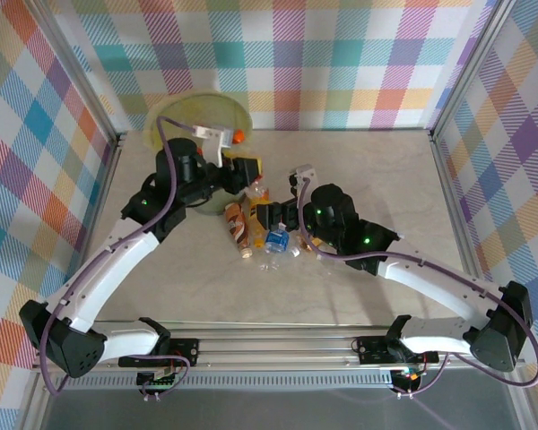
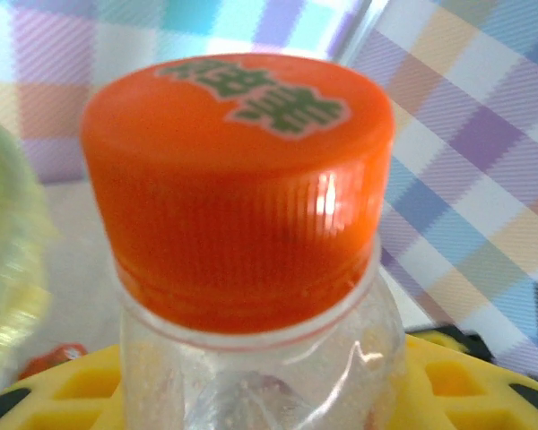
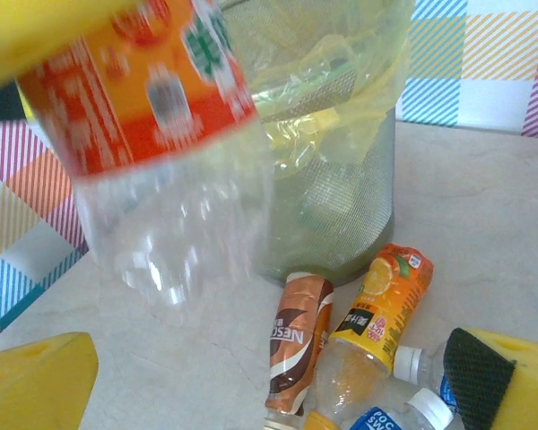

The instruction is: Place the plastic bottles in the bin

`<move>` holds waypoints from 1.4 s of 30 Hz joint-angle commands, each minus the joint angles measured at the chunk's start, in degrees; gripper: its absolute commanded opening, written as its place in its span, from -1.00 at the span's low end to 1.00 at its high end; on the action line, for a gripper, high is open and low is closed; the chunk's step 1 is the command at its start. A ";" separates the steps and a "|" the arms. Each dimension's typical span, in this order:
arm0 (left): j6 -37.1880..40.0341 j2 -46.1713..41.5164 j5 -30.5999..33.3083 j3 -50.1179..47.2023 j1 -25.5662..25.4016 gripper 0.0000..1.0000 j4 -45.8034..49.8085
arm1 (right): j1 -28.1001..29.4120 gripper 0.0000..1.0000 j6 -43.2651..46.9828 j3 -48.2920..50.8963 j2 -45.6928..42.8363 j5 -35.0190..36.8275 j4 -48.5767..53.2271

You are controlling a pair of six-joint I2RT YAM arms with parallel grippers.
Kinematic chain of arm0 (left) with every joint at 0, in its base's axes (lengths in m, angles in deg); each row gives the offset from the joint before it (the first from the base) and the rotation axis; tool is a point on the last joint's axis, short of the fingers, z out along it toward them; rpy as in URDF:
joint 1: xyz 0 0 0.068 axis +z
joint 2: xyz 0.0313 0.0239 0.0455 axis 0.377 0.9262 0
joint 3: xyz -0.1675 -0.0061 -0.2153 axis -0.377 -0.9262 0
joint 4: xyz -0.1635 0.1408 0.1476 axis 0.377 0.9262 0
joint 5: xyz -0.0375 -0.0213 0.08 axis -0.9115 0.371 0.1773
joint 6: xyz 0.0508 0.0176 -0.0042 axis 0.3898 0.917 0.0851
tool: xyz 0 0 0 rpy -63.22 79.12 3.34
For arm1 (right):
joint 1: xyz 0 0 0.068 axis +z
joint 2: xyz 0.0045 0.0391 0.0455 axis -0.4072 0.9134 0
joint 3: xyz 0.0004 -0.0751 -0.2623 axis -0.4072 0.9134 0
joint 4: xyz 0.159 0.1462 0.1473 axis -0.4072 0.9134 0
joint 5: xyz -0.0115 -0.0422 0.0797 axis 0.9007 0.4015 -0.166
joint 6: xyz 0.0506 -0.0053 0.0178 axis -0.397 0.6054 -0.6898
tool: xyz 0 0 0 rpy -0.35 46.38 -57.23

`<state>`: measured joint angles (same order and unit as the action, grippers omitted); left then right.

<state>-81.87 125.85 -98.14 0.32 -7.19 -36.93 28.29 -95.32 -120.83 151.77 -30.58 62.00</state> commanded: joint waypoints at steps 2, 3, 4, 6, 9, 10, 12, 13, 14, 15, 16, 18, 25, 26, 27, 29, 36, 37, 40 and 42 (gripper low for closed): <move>4.87 2.64 5.06 6.83 4.76 -0.10 3.82 | 0.06 0.99 -0.22 -0.23 -0.93 2.76 1.07; 5.41 3.54 5.19 8.26 5.89 -0.10 4.40 | 0.07 0.99 -0.22 -0.24 -0.88 2.86 1.08; 5.76 4.30 5.29 9.42 6.85 -0.11 4.79 | 0.07 0.99 -0.28 -0.24 -0.77 2.98 1.11; 6.32 6.24 5.55 12.00 8.92 -0.10 5.73 | 0.09 0.99 -0.37 -0.24 -0.63 3.29 1.13; 7.38 9.32 5.98 15.74 11.27 -0.10 7.71 | 0.07 0.99 -0.65 -0.15 -0.48 3.69 1.17; 7.74 10.25 6.43 16.86 11.85 -0.10 8.69 | 0.07 0.99 -0.74 -0.06 -0.48 3.73 1.11; 8.94 12.27 7.50 19.09 13.17 -0.10 10.38 | 0.11 0.99 -0.83 -0.06 -0.57 3.80 1.13; 9.40 13.20 7.85 20.08 13.74 -0.10 11.04 | 0.07 0.99 -0.88 0.03 -0.64 3.78 1.18; 9.74 14.38 8.40 21.35 14.47 -0.10 12.15 | 0.07 0.99 -0.92 0.03 -0.66 3.80 1.26; 10.09 15.61 9.00 22.89 15.09 -0.09 13.55 | 0.07 0.99 -0.85 0.03 -0.66 3.91 1.19; 10.31 16.77 9.36 23.98 15.70 -0.10 14.74 | 0.07 0.99 -1.05 0.03 -0.64 3.87 1.28; 10.99 19.15 10.04 26.51 16.79 -0.08 16.99 | 0.07 0.99 -1.05 0.03 -0.66 3.87 1.24; 13.43 26.10 13.81 32.24 19.46 -0.03 22.25 | 0.07 0.99 -1.27 -0.22 -0.35 3.69 1.48; 13.68 27.22 14.49 33.03 19.81 -0.04 23.02 | 0.07 0.99 -1.27 -0.31 -0.28 3.69 1.59; 13.94 28.21 15.30 33.74 20.04 -0.03 23.72 | 0.07 0.99 -1.31 -0.32 -0.20 3.74 1.63; 14.71 29.96 16.76 34.96 20.37 -0.01 24.95 | 0.07 0.99 -1.33 -0.41 -0.12 3.69 1.62; 16.52 35.47 21.03 38.53 20.61 0.11 28.43 | 0.06 0.99 -1.36 -1.01 0.67 3.72 2.01; 16.61 36.09 21.24 39.00 20.64 0.12 28.89 | 0.07 0.99 -1.23 -1.07 0.74 3.69 2.10; 16.52 37.86 22.10 39.99 20.58 0.16 29.83 | 0.07 0.99 -1.27 -1.29 0.98 3.78 2.22; 16.43 38.69 22.49 40.50 20.63 0.22 30.22 | 0.07 0.99 -1.19 -1.29 0.96 3.86 2.26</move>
<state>-66.04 163.64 -77.60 38.42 12.83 -8.64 28.29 -95.98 -120.83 152.51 -27.57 64.21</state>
